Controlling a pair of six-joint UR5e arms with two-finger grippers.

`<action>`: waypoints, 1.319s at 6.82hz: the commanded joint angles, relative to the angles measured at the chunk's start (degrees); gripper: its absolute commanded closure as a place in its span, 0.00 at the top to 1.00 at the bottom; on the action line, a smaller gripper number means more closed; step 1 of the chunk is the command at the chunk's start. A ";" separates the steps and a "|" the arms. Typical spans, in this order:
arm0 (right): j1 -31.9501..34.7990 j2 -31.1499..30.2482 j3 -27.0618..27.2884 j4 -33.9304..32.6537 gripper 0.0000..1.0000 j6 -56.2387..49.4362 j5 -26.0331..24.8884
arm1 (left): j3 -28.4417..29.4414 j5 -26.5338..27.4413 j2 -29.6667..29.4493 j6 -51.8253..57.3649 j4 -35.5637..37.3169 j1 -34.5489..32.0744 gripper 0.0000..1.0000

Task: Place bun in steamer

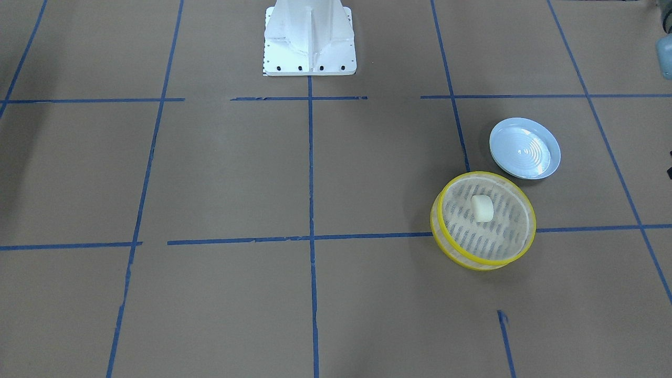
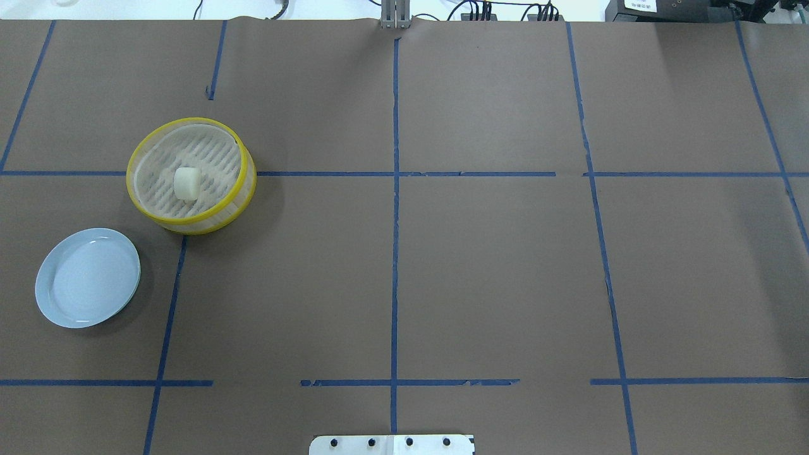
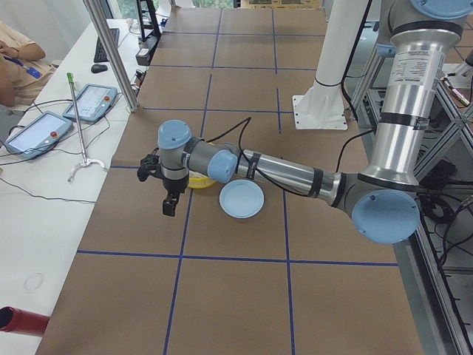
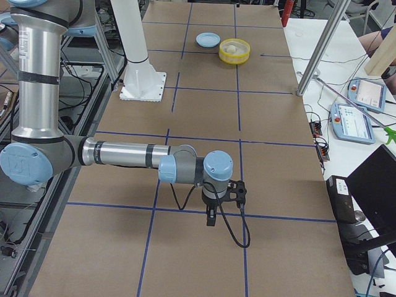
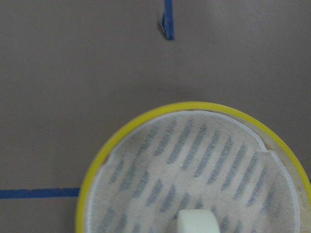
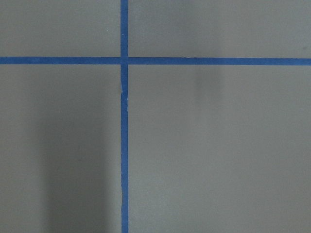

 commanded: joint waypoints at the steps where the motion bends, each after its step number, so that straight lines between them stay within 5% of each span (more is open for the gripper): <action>1: 0.00 0.00 0.00 0.00 1.00 0.00 0.00 | 5.03 -0.46 1.85 8.84 0.71 -6.03 1.00; 3: 0.00 0.00 0.00 0.00 1.00 0.00 0.00 | 3.49 -1.34 2.29 8.86 4.63 -6.13 1.00; 6: 0.00 0.00 0.00 0.00 1.00 0.00 0.00 | -0.39 -13.72 7.82 8.86 6.69 -6.13 1.00; 9: 0.00 0.00 0.00 0.00 1.00 0.00 0.00 | 1.80 -10.24 9.05 8.68 7.12 -5.87 1.00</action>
